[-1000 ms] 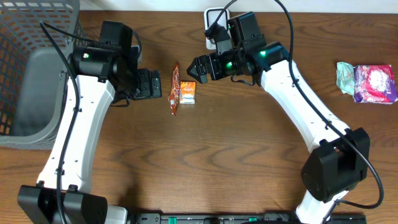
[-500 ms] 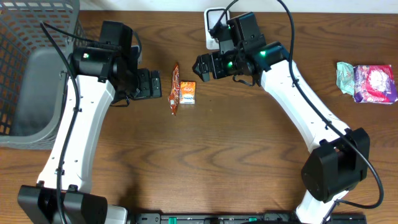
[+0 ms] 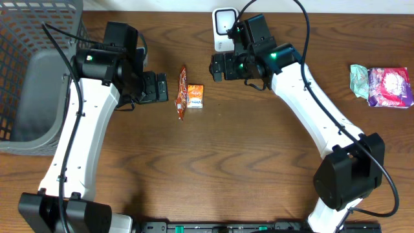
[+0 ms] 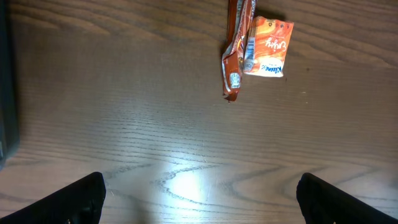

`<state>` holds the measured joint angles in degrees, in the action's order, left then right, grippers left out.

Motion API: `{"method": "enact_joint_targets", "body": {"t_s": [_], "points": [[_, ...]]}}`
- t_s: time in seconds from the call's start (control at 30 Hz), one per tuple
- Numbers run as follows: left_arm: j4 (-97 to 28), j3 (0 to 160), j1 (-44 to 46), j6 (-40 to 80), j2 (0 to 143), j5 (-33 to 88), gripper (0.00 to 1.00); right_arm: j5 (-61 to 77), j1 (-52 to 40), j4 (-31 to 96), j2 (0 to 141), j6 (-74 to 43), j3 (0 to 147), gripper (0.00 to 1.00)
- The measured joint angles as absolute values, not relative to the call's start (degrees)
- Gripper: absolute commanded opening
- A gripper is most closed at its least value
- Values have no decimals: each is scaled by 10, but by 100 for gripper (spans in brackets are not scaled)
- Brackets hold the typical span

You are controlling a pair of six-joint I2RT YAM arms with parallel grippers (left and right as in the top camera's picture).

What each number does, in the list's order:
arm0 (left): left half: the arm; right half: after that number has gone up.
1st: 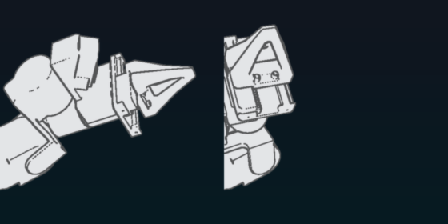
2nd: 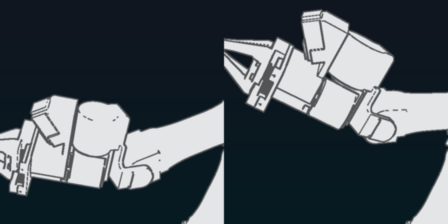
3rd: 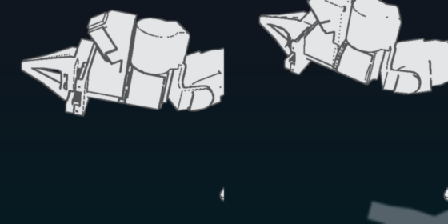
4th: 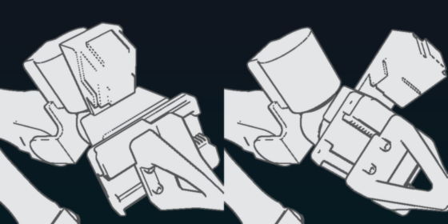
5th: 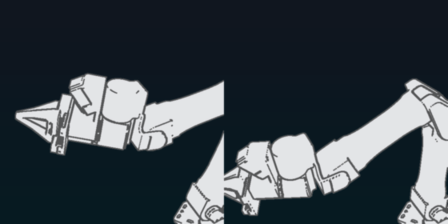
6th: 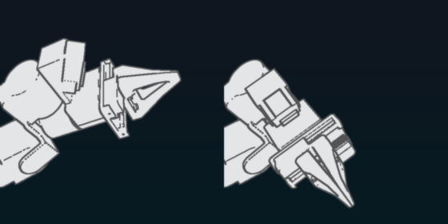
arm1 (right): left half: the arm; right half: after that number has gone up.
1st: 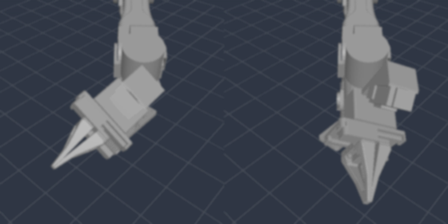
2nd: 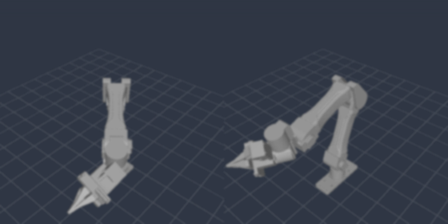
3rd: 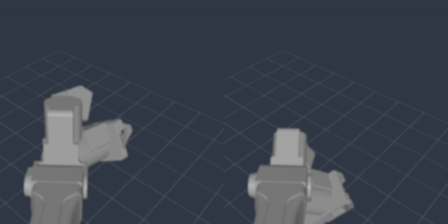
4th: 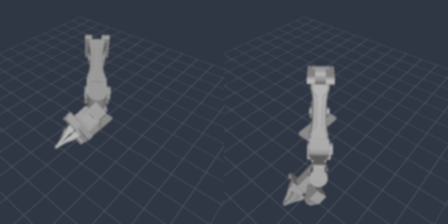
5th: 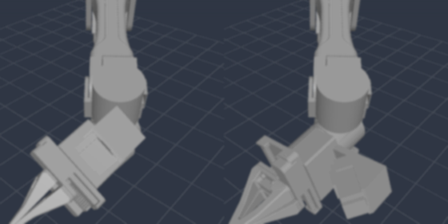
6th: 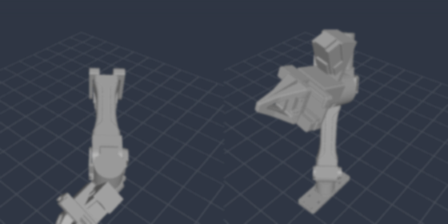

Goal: Scan the item barcode
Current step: 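Lower the right gripper over the orange pack to grasp it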

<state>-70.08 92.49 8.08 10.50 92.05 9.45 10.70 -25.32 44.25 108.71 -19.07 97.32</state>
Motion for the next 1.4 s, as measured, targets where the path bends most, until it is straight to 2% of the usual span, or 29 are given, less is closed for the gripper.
{"method": "enact_joint_targets", "body": {"t_s": [0.83,1.4], "points": [[-701,925,81,105,921,95,98,61,-253,394,1087,-197,932,99],[-701,925,81,105,921,95,98,66,-259,420,1137,-210,924,99]]}}
